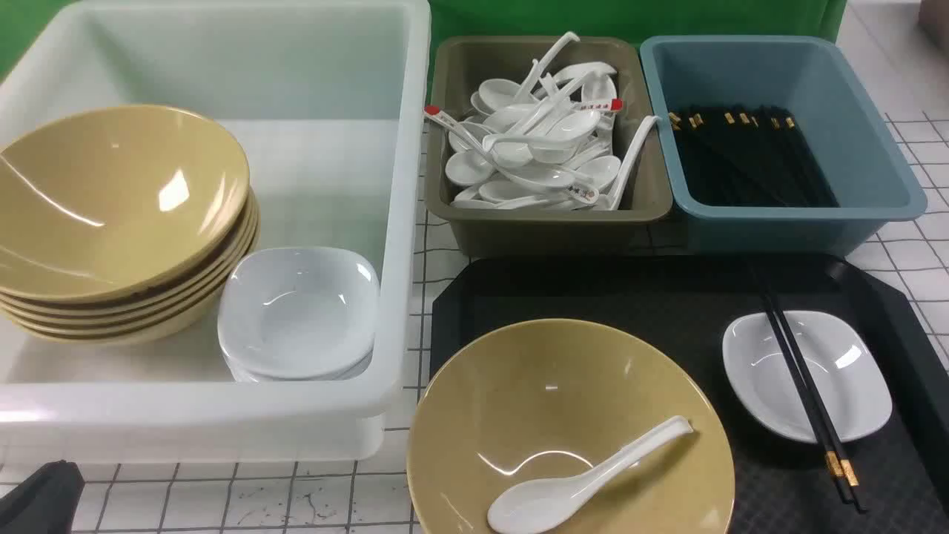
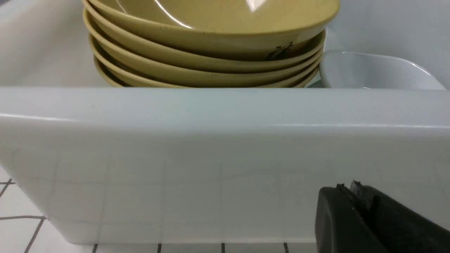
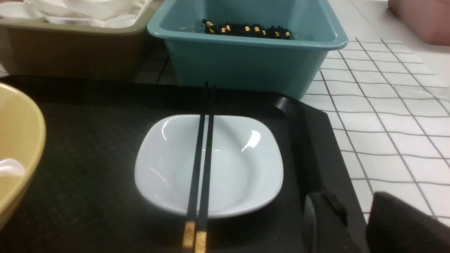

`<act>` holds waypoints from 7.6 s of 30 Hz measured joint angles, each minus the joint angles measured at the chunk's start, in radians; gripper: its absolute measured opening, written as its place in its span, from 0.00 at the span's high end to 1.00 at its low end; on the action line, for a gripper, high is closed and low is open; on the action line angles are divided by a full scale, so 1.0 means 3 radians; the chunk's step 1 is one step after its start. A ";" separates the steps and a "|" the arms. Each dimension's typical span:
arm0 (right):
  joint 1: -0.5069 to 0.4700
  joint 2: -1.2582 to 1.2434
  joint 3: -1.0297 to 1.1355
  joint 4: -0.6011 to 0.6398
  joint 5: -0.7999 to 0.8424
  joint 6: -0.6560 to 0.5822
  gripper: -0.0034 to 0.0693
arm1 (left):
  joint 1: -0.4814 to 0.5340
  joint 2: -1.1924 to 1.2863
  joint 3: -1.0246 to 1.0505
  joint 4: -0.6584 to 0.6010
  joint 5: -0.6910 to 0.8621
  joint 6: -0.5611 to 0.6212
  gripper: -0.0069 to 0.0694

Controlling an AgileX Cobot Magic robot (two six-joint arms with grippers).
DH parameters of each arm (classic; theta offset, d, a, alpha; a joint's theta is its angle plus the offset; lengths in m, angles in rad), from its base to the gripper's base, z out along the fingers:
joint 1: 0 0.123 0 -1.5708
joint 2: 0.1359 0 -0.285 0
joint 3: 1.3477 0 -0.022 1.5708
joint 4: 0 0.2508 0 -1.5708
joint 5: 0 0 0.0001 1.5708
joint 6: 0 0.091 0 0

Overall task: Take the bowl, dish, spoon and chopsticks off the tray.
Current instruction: Use the right arm to grab the chopsticks, then use the right arm to put the chopsticks into the small storage box on the right

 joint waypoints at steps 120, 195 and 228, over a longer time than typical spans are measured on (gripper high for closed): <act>0.0000 0.0000 -0.0015 -0.0149 -0.0129 0.3058 0.64 | 0.0000 0.0000 -0.0024 -0.4376 -0.0331 0.1216 0.92; 0.0703 0.5316 -0.3769 -0.0167 0.2392 0.0102 0.73 | -0.2204 0.4406 -0.4091 -0.0218 0.2234 0.0816 0.92; 0.0269 0.7374 -0.7137 -0.0166 0.2180 0.0550 0.45 | -0.2204 0.4773 -0.4987 -0.0057 0.1912 0.0879 0.92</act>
